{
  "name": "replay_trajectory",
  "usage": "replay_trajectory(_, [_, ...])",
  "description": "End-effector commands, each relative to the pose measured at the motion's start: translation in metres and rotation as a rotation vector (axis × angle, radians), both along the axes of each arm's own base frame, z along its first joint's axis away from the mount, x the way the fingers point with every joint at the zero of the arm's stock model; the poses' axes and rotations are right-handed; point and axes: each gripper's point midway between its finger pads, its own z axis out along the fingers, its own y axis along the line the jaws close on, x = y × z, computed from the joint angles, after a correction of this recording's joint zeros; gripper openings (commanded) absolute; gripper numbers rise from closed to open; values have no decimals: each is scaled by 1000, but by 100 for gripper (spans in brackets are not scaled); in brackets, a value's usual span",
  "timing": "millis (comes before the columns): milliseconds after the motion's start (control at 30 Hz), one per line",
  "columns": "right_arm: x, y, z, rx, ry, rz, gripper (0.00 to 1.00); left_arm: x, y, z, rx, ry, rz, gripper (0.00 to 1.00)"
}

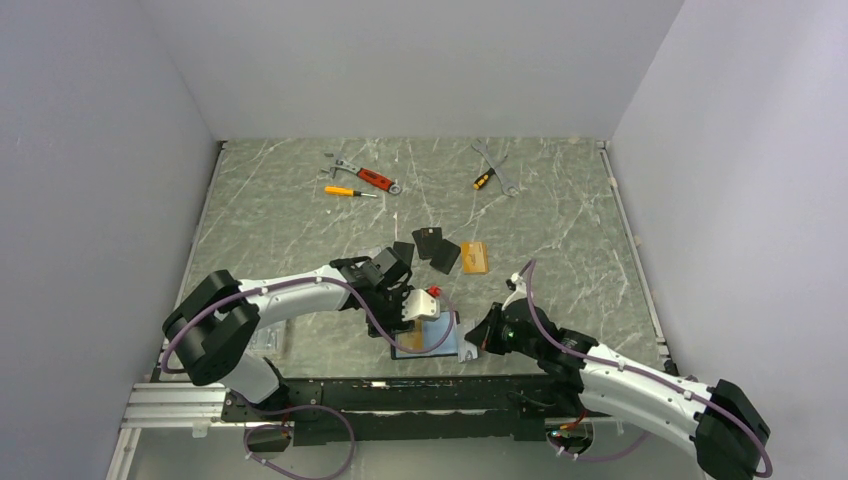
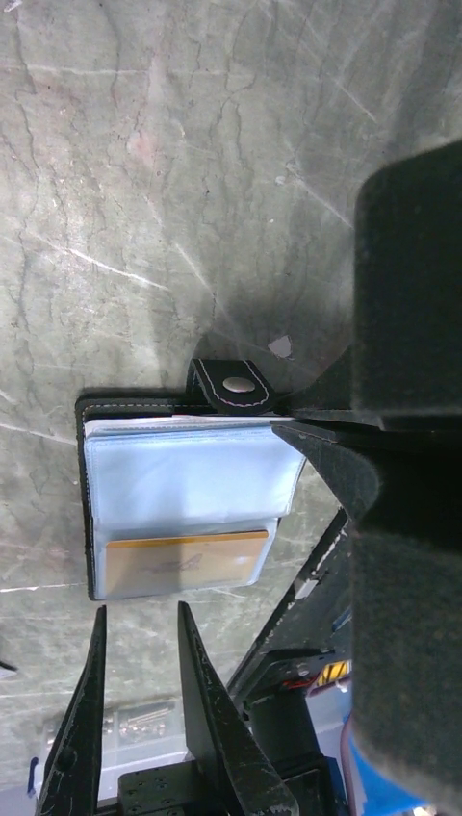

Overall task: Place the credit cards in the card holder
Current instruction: Turn over the card slot in the card holder.

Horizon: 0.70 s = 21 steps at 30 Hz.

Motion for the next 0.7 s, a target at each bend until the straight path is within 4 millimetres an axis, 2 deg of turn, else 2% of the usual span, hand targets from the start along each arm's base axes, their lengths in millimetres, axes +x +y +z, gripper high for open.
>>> replay_trajectory(0, [2,8,14,16,-29,40,0,5,3,-2,18,-24,16,54])
replay_trajectory(400, [1,25,21,61,-39,109,0,12,8,-12,59,-44,42,50])
replay_trajectory(667, [2,21,30,54,-60,100,0,12,8,-15,65,-41,42,48])
